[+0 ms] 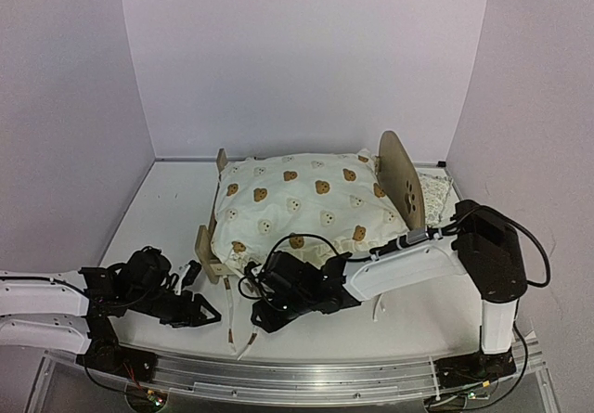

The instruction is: Set up the pet bed

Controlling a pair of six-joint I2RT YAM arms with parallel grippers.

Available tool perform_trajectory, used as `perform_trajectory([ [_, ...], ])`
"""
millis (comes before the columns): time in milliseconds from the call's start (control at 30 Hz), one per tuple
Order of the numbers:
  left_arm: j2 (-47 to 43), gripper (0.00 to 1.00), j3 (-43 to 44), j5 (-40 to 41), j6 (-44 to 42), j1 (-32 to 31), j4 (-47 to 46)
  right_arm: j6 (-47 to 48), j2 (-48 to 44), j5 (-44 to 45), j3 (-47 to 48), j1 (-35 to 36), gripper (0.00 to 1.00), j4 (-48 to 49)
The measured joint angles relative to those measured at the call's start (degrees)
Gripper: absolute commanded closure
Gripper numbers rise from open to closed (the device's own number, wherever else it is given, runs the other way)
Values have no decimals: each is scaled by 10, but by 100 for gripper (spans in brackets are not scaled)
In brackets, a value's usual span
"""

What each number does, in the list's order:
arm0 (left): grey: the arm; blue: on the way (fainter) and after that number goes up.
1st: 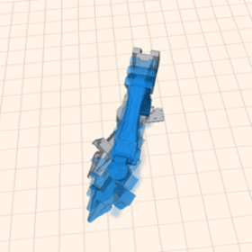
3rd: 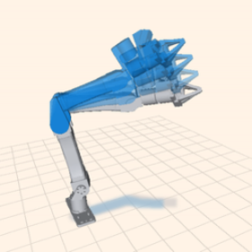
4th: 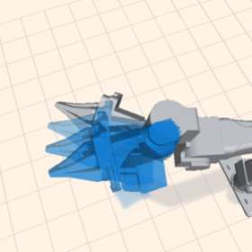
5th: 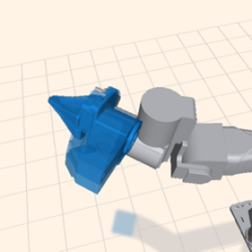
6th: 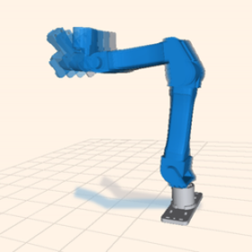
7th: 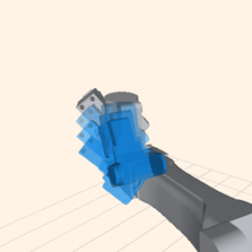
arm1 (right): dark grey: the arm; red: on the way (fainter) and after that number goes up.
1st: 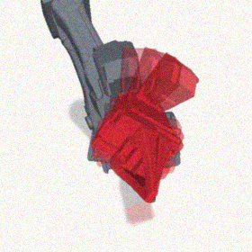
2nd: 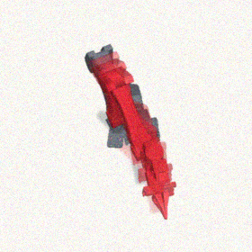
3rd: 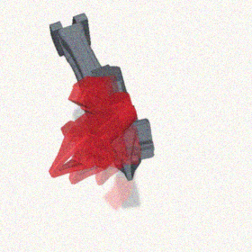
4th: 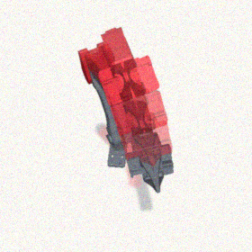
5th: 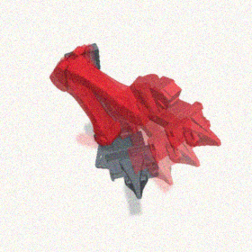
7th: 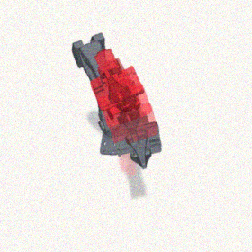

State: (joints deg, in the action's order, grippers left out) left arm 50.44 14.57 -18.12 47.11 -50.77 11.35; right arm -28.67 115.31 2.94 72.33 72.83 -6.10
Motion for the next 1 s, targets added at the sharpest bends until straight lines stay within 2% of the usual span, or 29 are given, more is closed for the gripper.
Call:
perform_trajectory([
  [200, 42, 48, 19, 21, 14, -44, 2, 1, -45, 7, -49, 22, 65, -6],
  [400, 102, 50, 46, 60, 37, -99, 4, -2, -45, 4, -66, 36, 68, -1],
  [633, 176, 54, 79, 87, 52, -134, -8, -9, -21, 0, -66, 38, 70, 33],
  [1000, 293, 80, 167, 143, 68, -174, 8, -12, -11, 12, -82, 38, 71, 83],
])
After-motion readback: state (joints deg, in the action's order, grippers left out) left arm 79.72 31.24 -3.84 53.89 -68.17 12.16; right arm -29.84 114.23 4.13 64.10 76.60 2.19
